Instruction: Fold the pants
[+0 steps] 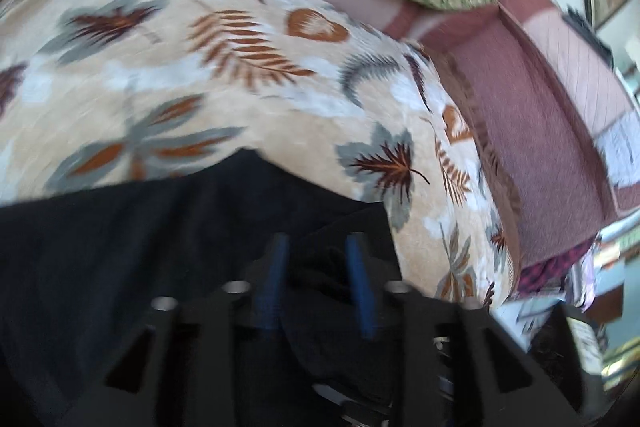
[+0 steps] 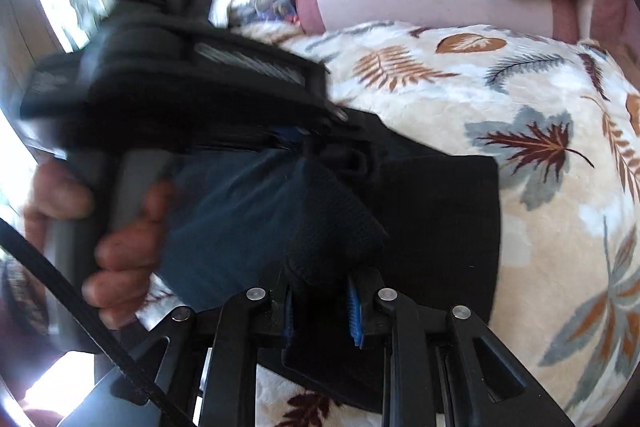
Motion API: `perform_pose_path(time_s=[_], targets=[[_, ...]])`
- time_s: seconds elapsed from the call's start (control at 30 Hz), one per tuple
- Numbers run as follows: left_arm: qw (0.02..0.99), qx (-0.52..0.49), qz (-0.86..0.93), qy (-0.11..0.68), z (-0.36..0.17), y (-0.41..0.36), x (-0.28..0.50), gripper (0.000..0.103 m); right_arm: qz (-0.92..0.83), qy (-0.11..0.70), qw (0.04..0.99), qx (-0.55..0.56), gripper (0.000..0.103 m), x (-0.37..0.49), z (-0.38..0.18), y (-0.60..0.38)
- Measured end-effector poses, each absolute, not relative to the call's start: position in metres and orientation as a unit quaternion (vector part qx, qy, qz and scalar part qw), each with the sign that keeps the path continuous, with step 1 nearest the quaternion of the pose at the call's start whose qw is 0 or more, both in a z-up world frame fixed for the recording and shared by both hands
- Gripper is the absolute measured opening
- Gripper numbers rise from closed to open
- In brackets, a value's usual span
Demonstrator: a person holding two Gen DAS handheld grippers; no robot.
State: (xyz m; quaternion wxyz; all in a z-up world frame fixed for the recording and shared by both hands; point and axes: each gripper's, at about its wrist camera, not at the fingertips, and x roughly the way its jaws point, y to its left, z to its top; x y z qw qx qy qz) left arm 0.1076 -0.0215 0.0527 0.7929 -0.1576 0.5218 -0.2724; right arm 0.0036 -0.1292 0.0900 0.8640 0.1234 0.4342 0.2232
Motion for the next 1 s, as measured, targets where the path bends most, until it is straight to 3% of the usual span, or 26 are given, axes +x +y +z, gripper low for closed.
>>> perform_pose_path(time_s=[0.17, 0.3, 0.43, 0.7, 1.0], targets=[[0.817, -0.21, -0.24, 0.481, 0.063, 0.036, 0.074, 0.063, 0.267, 0.453, 0.841, 0.13, 0.054, 0.002, 0.08, -0.115], [0.834, -0.23, -0.198, 0.461, 0.07, 0.077, 0.049, 0.065, 0.316, 0.45, 0.83, 0.095, 0.072, -0.014, 0.089, -0.098], [0.843, -0.243, -0.162, 0.451, 0.075, 0.109, 0.033, 0.067, 0.333, 0.455, 0.821, 0.093, 0.072, -0.022, 0.096, -0.1], [0.846, -0.254, -0.115, 0.454, 0.066, 0.137, 0.021, 0.068, 0.313, 0.43, 0.825, 0.191, 0.072, 0.009, 0.125, -0.119], [0.858, -0.277, -0.083, 0.425, 0.081, 0.173, -0.003, 0.072, 0.327, 0.489, 0.768, 0.252, 0.073, 0.041, 0.068, -0.069]])
